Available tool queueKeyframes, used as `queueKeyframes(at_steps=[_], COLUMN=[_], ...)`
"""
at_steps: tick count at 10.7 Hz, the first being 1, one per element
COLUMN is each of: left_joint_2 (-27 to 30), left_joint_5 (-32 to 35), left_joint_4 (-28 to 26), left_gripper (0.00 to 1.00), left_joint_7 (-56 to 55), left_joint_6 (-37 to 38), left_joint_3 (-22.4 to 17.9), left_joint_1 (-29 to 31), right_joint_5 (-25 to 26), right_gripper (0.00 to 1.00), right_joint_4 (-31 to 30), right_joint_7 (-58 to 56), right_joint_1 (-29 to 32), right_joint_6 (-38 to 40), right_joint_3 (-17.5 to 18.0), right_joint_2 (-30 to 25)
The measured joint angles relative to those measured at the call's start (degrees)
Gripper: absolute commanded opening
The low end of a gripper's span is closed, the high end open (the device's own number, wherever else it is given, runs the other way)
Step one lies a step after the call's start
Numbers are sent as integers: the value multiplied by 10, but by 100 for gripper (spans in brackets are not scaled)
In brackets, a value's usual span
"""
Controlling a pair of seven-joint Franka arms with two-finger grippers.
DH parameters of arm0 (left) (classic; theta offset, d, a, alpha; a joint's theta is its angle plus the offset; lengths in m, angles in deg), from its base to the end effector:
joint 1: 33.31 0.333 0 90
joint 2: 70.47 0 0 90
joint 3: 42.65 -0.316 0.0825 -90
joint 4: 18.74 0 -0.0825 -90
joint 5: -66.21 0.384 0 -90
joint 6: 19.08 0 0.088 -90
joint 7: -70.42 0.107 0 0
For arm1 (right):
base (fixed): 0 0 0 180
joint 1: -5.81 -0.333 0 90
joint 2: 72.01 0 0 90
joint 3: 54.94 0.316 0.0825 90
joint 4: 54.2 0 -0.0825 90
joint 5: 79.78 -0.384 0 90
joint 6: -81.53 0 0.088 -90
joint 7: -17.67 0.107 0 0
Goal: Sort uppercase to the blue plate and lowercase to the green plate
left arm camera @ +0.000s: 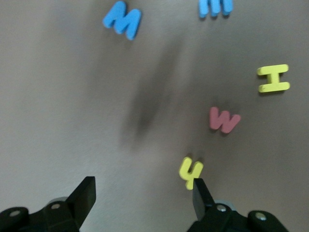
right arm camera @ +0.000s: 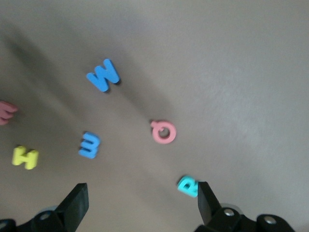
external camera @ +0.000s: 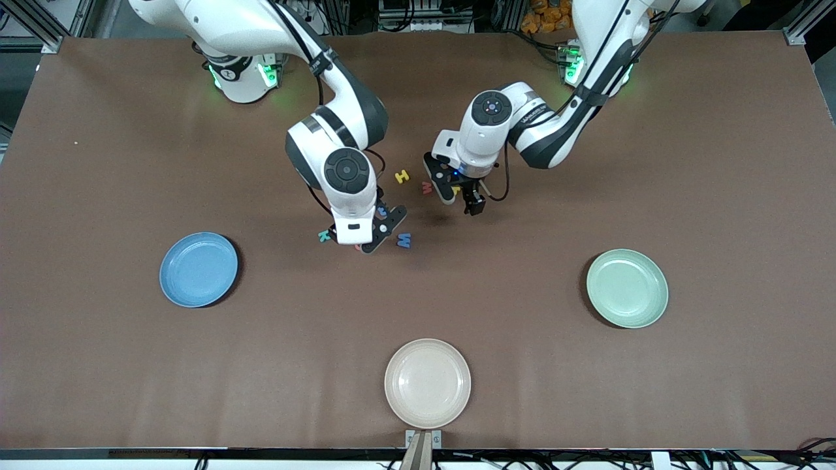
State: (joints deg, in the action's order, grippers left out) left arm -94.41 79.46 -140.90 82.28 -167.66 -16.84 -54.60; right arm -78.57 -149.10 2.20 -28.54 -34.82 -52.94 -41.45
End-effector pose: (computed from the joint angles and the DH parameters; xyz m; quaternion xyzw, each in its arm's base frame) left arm 0.3955 -0.4283 0.2364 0.8299 -0.5553 0.0396 0.0371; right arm 0.5356 0.3896 0.2882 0.8950 0.4389 -0.0779 0.0144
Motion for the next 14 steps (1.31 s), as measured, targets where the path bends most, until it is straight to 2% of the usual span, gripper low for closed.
queueKeyframes(at_steps=[2,6,8,11,14], left_joint_2=[-14,-54,-62,-62,-66], left_joint_5=[17,157,170,170,170], left_joint_4=[-3,-4,-3,-3,-4], left_gripper=[81,79,78,76,74], left_joint_7=[-26,-157,-167,-169,-169], left_joint_6=[-6,-14,-17,-17,-22], left_joint_3=[0,0,0,0,0], left_joint_1=[-13,-21,-21,-21,-22], right_joint_5=[0,0,0,0,0], right_gripper=[100,100,100,100,100], right_joint_4=[-30,-44,-44,-12,-4], right_joint_7=[-34,-40,-49,-87,-101], right_joint_1=[10,41,59,64,54], right_joint_6=[-49,-101,-132,-144,-145], right_joint_3=[-3,-5,-5,-3,0], right_joint_2=[0,8,34,77,86])
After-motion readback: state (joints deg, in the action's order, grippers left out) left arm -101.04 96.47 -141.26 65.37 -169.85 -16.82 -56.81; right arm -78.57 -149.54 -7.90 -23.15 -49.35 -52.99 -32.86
